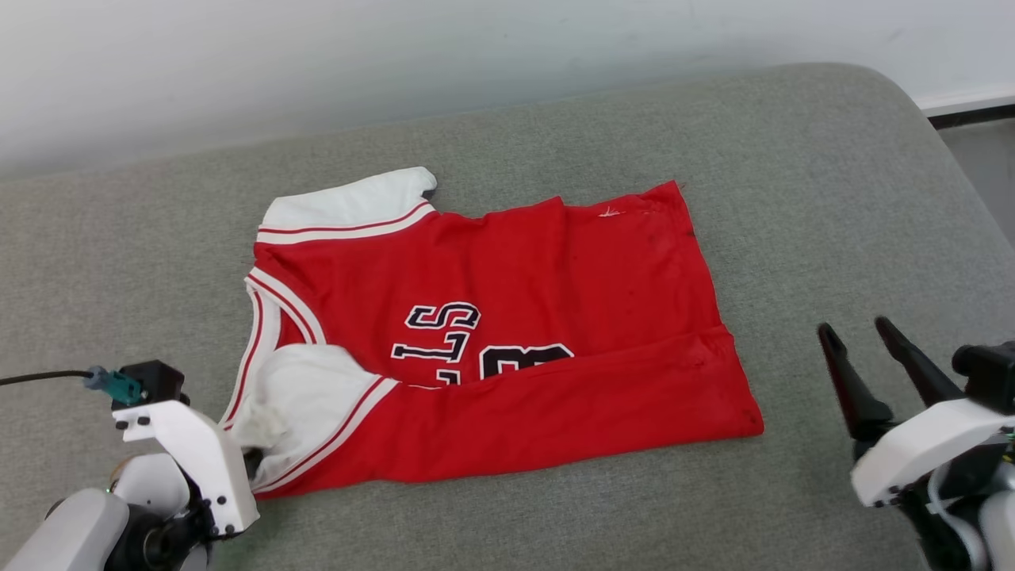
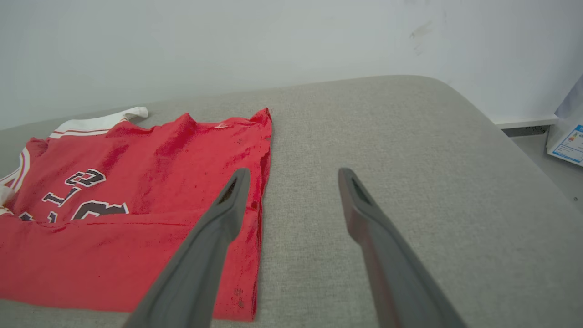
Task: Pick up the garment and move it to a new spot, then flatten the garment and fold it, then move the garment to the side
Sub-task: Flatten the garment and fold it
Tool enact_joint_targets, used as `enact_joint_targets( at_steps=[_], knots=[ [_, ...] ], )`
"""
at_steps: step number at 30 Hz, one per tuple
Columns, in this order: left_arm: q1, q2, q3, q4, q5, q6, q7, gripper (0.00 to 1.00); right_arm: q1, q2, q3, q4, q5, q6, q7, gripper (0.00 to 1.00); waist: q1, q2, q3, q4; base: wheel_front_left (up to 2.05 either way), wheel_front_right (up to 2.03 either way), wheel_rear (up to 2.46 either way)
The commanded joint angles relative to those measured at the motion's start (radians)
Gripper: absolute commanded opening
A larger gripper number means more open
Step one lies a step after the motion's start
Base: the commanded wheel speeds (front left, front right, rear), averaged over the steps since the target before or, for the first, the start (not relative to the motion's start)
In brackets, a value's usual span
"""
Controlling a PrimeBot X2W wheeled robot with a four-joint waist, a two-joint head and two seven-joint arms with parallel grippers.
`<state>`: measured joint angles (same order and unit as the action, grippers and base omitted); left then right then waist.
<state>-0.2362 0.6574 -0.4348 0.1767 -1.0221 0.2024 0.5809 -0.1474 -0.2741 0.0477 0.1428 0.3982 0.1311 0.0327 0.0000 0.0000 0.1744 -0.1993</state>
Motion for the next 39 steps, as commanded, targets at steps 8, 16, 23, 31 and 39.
enact_joint_targets(
  at_steps=[8, 16, 23, 31, 39],
  knots=[
    [-0.057, -0.012, 0.009, -0.061, 0.053, 0.009, -0.077, 0.0, -0.031, -0.056, -0.071, 0.046, 0.1, -0.001, 0.416, 1.0, 0.0, 0.0, 0.007, 0.068, 0.0, 0.0, 0.0],
    [-0.101, -0.033, -0.016, -0.124, 0.088, 0.017, -0.085, 0.0, -0.066, -0.023, -0.049, 0.051, 0.158, -0.001, 0.667, 1.0, 0.0, 0.0, 0.059, 0.126, 0.0, 0.0, 0.0],
    [-0.116, -0.053, -0.036, -0.131, 0.1, 0.018, -0.087, 0.0, -0.099, 0.02, 0.0, 0.16, 0.194, -0.001, 0.727, 1.0, 0.0, 0.0, 0.086, 0.155, 0.0, 0.0, 0.0],
    [-0.103, -0.061, -0.042, -0.108, 0.099, 0.01, -0.102, 0.0, -0.129, 0.004, 0.044, 0.183, 0.236, 0.001, 0.711, 0.0, 0.0, 0.0, 0.069, 0.162, 0.0, 0.0, 0.0],
    [-0.027, -0.082, -0.04, -0.062, 0.069, 0.004, -0.141, 0.0, -0.111, -0.038, 0.1, 0.161, 0.246, -0.001, 0.676, 0.0, 0.0, 0.0, -0.057, 0.154, 0.0, 0.0, 0.0]
  ],
)
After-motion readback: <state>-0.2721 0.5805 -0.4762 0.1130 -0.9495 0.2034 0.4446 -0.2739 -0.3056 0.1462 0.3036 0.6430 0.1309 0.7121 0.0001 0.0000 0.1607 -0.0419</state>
